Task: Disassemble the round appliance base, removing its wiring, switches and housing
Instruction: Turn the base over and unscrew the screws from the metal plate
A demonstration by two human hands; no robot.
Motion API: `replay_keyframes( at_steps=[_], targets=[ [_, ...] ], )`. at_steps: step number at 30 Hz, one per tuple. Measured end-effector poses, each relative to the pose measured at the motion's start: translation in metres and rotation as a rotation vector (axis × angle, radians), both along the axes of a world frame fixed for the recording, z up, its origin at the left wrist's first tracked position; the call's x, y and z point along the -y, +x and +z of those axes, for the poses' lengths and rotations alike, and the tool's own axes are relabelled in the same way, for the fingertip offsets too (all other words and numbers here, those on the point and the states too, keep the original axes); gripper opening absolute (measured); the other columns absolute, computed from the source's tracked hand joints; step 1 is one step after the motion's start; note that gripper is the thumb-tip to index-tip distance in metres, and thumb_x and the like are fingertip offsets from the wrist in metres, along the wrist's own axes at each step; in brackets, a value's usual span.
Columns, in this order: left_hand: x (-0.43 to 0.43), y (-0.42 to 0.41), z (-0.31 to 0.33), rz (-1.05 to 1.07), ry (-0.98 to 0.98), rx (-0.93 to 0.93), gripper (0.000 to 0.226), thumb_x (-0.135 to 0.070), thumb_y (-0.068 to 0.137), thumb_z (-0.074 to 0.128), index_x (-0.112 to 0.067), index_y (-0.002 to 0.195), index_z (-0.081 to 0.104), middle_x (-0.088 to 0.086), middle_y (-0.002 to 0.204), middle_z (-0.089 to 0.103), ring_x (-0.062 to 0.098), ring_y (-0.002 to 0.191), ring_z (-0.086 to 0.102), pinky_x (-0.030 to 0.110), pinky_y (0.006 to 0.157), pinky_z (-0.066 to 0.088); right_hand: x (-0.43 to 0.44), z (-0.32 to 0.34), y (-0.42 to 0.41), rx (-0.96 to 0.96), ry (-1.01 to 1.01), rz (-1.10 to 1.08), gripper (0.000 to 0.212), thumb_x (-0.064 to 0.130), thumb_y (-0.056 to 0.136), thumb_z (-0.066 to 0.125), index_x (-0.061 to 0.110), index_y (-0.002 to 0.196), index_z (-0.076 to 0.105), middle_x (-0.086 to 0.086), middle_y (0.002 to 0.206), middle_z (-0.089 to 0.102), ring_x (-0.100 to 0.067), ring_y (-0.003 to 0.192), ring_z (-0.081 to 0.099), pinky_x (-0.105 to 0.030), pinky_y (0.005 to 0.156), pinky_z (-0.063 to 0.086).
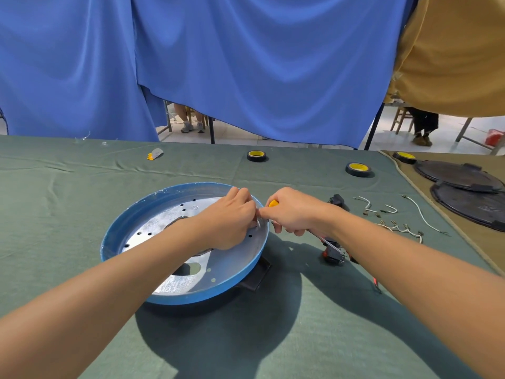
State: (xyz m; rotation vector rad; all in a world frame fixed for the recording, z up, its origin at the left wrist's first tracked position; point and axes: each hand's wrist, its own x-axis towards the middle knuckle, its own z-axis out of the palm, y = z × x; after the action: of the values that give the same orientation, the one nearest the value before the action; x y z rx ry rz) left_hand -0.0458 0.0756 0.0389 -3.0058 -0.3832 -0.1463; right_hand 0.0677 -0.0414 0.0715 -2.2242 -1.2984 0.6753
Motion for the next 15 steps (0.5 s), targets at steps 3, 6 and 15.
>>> replay_keyframes(
  at_steps=[3,6,15],
  targets=[
    [0.003,-0.001,-0.001,-0.016,0.079,0.016,0.019,-0.021,0.1,0.042,-0.007,0.11,0.051,0.009,0.115,0.043,0.023,0.1,0.036,0.037,0.092,0.039,0.0,0.001,0.001,0.013,0.007,-0.001,0.031,0.03,0.094,0.053,0.011,0.071,0.051,-0.005,0.064,0.057,-0.019,0.053,0.039,-0.023,0.042,0.033],
    [0.003,-0.004,-0.001,-0.018,0.106,0.051,0.018,-0.02,0.099,0.04,-0.009,0.107,0.052,0.008,0.113,0.043,0.022,0.097,0.035,0.034,0.087,0.038,0.0,0.004,0.005,0.014,0.025,0.001,0.035,0.038,0.094,0.057,0.006,0.079,0.059,-0.005,0.066,0.059,-0.02,0.056,0.042,-0.024,0.045,0.034],
    [0.005,-0.002,-0.001,0.06,-0.088,0.026,0.021,-0.018,0.101,0.041,-0.003,0.105,0.054,0.011,0.115,0.042,0.026,0.104,0.035,0.035,0.093,0.033,-0.003,0.025,0.014,0.082,0.208,-0.119,0.025,0.02,0.091,0.059,-0.005,0.094,0.062,-0.014,0.078,0.057,-0.022,0.067,0.045,-0.03,0.057,0.039]
  ],
)
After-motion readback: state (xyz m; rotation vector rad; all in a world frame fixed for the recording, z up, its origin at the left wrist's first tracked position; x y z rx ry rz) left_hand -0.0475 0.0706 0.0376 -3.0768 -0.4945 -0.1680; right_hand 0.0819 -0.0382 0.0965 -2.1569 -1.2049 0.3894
